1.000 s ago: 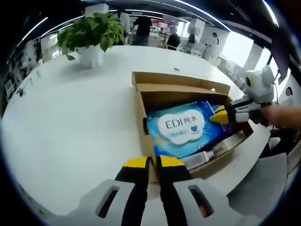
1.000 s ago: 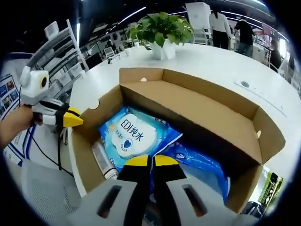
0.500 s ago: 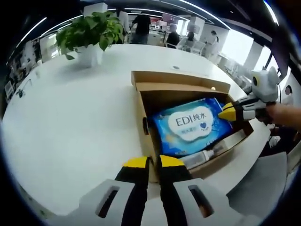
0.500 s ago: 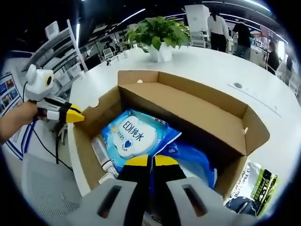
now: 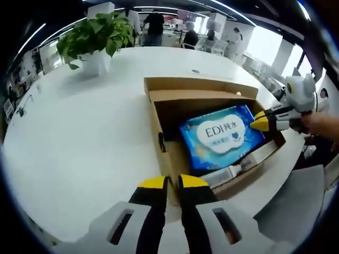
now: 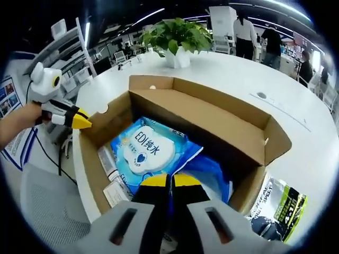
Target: Operate the shoe box by opening the lid, removing the specified soft item, and placing it in the target area until the item is outside and the box remains undamaged.
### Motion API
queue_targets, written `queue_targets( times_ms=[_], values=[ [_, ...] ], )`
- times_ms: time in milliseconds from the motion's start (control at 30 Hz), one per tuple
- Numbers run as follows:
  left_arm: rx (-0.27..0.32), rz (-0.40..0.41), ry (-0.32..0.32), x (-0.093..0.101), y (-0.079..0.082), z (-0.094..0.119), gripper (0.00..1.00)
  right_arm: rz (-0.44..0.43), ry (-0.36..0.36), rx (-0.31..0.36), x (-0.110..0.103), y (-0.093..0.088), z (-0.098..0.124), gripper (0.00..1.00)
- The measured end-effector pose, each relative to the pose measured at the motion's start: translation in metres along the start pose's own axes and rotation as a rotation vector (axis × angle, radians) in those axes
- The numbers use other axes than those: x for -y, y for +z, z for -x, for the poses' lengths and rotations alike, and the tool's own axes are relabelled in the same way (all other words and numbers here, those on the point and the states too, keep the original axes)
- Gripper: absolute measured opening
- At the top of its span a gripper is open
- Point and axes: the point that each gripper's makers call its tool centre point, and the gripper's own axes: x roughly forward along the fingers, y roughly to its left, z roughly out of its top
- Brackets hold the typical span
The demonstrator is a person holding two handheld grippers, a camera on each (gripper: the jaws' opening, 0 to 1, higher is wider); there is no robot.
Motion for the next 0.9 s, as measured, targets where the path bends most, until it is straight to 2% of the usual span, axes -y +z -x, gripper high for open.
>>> queue_targets(
  times_ms=[133, 333, 467, 700, 900],
  values=[
    [0.02, 0.001, -0.003, 0.002, 0.009, 0.001, 0.1, -0.001, 0.0, -0.009, 0.002, -0.002, -0.002, 0.0],
    [0.026, -0.078, 0.004, 0.008, 0.022, -0.001, 0.18, -0.011, -0.004, -0.02, 0.006, -0.006, -0.003, 0.0],
    [0.024, -0.095, 0.01, 0.009, 0.025, -0.003, 0.21, -0.019, -0.004, -0.021, 0.007, -0.007, -0.004, 0.0],
    [0.049, -0.136, 0.008, 0.015, 0.037, -0.003, 0.21, -0.024, -0.003, -0.021, 0.007, -0.008, -0.004, 0.0],
    [0.028, -0.167, -0.024, 0.026, 0.039, -0.013, 0.21, -0.031, -0.002, -0.019, 0.007, -0.008, -0.004, 0.0]
  ],
)
